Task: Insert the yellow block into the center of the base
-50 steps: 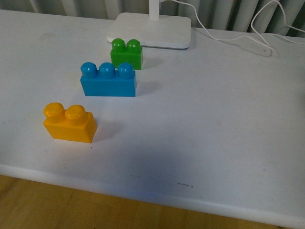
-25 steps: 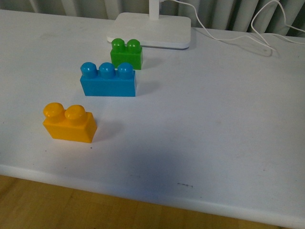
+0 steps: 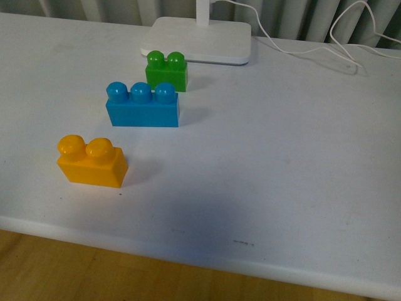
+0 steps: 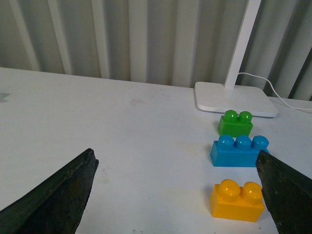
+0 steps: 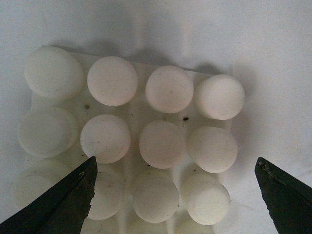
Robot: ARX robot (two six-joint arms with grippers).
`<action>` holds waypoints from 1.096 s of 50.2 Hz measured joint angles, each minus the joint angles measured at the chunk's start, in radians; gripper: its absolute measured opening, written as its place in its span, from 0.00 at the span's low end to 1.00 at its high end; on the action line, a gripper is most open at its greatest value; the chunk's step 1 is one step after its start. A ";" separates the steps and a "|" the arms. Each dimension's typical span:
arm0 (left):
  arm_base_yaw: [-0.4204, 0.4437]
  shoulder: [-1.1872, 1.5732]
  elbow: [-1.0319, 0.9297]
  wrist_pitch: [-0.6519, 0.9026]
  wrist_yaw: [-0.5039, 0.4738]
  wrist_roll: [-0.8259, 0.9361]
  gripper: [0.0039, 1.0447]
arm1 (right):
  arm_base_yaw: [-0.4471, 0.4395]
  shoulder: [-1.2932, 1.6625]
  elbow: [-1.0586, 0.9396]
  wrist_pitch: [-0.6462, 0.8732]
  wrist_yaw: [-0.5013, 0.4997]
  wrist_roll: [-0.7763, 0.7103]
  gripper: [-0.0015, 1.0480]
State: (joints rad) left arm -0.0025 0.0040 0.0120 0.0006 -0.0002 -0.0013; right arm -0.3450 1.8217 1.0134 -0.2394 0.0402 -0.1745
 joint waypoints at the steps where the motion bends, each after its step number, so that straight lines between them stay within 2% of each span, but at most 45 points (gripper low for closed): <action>1: 0.000 0.000 0.000 0.000 0.000 0.000 0.94 | 0.001 0.005 0.000 0.002 0.000 0.000 0.91; 16: 0.000 0.000 0.000 0.000 0.000 0.000 0.94 | 0.026 0.014 -0.027 0.010 -0.008 0.027 0.91; 26: 0.000 0.000 0.000 0.000 0.000 0.000 0.94 | 0.082 -0.024 -0.089 0.029 -0.017 0.117 0.91; 41: 0.000 0.000 0.000 0.000 0.000 0.000 0.94 | 0.353 -0.095 -0.202 0.074 -0.005 0.354 0.91; 55: 0.000 0.000 0.000 0.000 0.000 0.000 0.94 | 0.594 -0.054 -0.163 0.085 0.115 0.591 0.91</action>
State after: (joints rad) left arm -0.0025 0.0040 0.0120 0.0006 -0.0002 -0.0013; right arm 0.2489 1.7679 0.8505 -0.1547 0.1551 0.4168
